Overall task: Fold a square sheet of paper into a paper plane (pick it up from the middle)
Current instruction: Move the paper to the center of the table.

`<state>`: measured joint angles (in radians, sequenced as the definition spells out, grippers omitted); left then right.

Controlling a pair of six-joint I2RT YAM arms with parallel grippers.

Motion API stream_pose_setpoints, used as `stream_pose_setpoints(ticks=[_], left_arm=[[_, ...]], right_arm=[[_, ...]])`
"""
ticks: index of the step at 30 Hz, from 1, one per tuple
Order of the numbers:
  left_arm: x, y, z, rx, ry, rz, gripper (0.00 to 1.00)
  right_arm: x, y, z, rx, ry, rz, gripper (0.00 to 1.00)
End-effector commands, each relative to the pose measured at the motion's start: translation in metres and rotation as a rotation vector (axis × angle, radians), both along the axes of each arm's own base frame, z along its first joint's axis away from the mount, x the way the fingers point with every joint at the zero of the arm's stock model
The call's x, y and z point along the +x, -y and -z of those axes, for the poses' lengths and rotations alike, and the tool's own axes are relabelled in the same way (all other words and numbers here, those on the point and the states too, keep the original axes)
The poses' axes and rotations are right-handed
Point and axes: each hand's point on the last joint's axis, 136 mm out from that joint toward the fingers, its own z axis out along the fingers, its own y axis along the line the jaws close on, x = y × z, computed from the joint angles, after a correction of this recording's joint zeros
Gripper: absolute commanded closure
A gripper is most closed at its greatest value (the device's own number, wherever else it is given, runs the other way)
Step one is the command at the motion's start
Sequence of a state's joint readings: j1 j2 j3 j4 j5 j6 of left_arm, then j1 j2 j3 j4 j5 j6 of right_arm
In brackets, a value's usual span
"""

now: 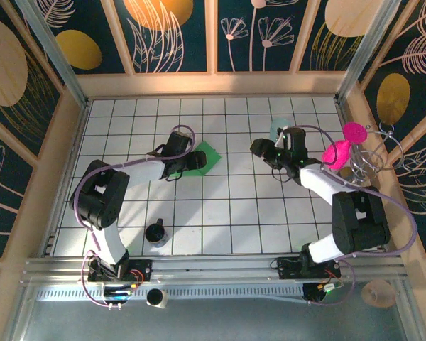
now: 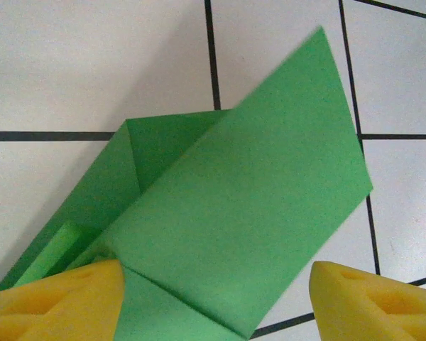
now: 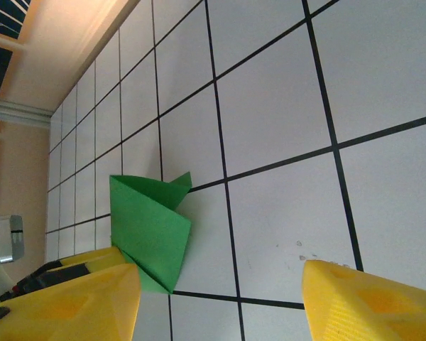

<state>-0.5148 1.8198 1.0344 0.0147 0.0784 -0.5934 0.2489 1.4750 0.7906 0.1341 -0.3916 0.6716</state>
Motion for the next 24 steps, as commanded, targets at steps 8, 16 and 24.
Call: stream_pose_setpoints(ticks=[8,16,24], left_arm=[[0.014,-0.003,0.019,0.005,-0.039,0.002,0.29],[0.016,0.001,0.029,-0.03,-0.097,0.006,0.28],[-0.014,0.034,0.03,-0.277,-0.225,0.068,0.37]], right_arm=[[0.012,-0.011,-0.014,0.035,0.034,-0.019,0.38],[0.008,-0.015,-0.006,0.041,0.009,-0.026,0.39],[-0.006,-0.018,0.008,0.038,-0.061,-0.009,0.4]])
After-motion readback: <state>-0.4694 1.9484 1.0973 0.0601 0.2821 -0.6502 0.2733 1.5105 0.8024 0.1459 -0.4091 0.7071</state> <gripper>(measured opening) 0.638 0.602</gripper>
